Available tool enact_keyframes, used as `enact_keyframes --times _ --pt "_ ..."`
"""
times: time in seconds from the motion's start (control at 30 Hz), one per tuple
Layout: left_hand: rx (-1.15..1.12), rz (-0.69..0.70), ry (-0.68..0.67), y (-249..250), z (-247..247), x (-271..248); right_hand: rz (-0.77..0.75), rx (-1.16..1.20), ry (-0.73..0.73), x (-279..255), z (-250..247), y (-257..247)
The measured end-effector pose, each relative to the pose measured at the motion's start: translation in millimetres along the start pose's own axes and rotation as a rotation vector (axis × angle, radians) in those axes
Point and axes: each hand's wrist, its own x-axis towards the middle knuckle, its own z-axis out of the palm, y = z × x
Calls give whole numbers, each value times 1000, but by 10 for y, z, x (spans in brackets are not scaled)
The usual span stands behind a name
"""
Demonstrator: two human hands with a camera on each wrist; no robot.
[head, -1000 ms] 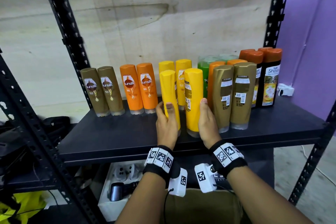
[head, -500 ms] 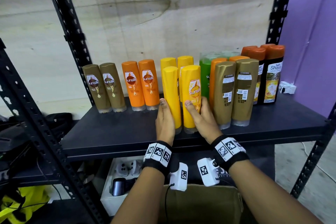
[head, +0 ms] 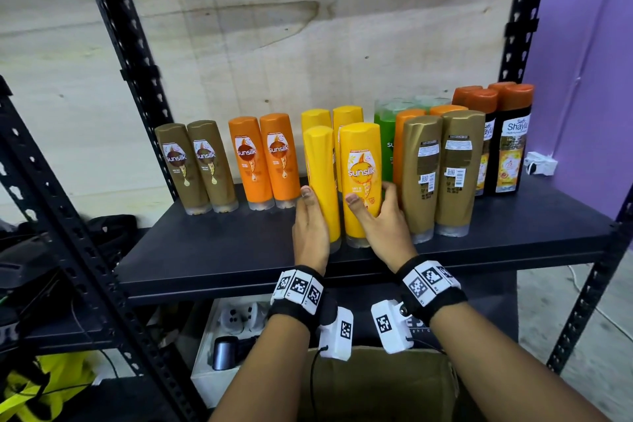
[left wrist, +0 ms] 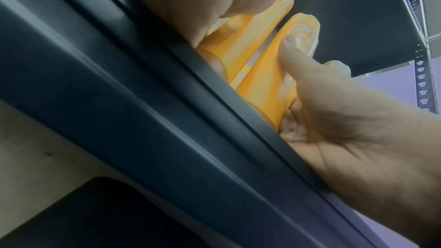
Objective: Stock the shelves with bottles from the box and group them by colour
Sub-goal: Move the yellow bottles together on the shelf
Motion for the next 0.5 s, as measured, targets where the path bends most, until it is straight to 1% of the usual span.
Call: enact_keyframes --times 0.2,0.4,0.5 --pt "80 43 22 23 19 -33 -16 24 11 -7 15 31" --pt "57 196 24 -83 20 18 -17 17 3 -25 13 15" --pt "49 214 34 -100 18 30 -22 15 -5 -23 16 33"
